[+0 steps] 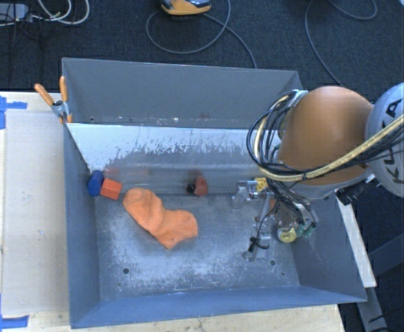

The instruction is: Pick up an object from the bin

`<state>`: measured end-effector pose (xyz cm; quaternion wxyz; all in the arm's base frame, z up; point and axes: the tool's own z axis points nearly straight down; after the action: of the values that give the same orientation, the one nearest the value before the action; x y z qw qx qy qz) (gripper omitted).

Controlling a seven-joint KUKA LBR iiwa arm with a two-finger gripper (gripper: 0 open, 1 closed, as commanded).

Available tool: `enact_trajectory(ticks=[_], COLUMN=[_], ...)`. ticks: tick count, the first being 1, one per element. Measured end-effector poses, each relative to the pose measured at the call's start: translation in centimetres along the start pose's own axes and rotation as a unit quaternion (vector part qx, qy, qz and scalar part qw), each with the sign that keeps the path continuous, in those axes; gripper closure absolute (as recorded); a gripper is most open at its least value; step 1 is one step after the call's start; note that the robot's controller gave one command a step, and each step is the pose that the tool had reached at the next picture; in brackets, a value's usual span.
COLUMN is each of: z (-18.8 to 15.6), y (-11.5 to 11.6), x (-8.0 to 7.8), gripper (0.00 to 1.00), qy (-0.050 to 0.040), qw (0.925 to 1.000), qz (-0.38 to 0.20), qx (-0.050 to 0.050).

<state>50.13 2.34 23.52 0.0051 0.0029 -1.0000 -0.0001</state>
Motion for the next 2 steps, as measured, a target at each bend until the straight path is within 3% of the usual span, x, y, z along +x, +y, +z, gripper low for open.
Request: enact_trajectory(ticks=[1, 2], z=[-0.4, 4.3], y=[0.0, 3.6], x=[-0.1, 1.6], gripper=[0.0, 0.0], qy=[-0.004, -0.0045], qw=[1.0, 0.9995], qz=[0.0, 0.031], qx=[0.0, 0.0])
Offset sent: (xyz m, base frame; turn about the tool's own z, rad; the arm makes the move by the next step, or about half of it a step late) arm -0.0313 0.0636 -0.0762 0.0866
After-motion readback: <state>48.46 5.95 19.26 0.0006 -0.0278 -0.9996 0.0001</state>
